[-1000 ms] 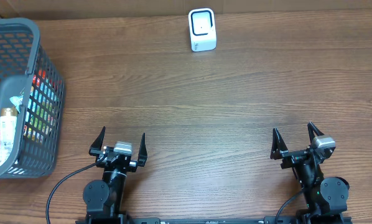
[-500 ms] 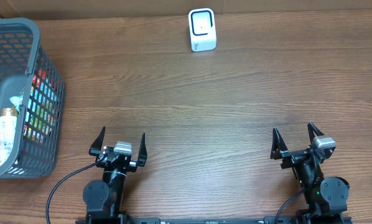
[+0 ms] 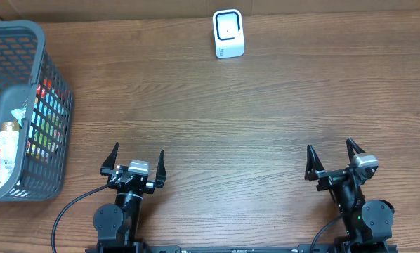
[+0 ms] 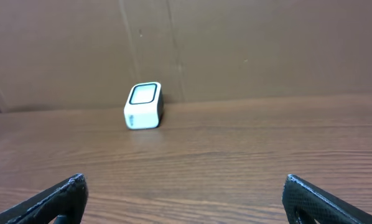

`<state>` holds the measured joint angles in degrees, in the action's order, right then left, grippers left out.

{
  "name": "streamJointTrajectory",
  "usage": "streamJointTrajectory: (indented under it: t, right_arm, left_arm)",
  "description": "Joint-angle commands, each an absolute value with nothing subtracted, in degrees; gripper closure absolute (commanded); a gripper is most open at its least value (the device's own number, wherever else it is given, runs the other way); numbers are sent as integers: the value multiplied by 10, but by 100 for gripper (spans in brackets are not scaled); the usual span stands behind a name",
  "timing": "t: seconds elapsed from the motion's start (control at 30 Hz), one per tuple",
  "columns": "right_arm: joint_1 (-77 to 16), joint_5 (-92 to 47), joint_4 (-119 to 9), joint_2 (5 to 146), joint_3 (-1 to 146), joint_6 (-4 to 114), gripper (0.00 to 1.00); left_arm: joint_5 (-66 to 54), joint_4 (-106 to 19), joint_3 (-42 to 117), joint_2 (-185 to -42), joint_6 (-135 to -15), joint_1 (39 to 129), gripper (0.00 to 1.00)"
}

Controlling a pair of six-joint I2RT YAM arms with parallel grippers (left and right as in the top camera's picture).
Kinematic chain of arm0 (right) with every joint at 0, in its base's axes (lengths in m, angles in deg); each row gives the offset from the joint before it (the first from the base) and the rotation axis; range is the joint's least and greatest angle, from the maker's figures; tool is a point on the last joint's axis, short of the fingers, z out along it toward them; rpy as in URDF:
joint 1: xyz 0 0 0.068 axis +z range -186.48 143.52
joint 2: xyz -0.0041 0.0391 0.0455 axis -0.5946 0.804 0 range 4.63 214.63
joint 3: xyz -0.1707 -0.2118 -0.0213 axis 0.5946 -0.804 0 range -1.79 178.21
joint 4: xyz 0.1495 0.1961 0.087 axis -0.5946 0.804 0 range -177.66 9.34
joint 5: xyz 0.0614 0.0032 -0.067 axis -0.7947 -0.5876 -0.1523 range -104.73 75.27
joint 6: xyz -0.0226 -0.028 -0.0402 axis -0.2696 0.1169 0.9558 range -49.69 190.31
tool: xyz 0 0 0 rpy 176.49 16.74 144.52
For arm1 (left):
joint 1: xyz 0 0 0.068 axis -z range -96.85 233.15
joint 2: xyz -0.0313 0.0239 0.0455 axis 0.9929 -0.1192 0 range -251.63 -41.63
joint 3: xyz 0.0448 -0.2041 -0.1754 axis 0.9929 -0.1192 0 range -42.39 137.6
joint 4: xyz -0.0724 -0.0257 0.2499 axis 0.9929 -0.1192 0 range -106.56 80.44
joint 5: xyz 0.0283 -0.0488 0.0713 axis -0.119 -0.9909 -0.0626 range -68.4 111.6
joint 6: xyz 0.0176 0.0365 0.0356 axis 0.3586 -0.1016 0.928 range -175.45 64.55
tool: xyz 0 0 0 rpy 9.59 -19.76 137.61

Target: Scan the item barcode

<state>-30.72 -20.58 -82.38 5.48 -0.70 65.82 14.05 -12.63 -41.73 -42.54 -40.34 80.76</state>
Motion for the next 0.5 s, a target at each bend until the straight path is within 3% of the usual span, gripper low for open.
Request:
streamJointTrajectory:
  t: [0.0, 0.2, 0.47]
  right_arm:
    - [-304, -235, -815, 49, 10, 656, 0]
    - [-304, -250, -813, 88, 60, 656, 0]
    - [-304, -296, -802, 241, 209, 657, 0]
  left_arm:
    - [132, -133, -387, -426, -420, 805, 0]
    - [132, -149, -304, -500, -430, 805, 0]
    - [124, -191, -77, -710, -479, 805, 0]
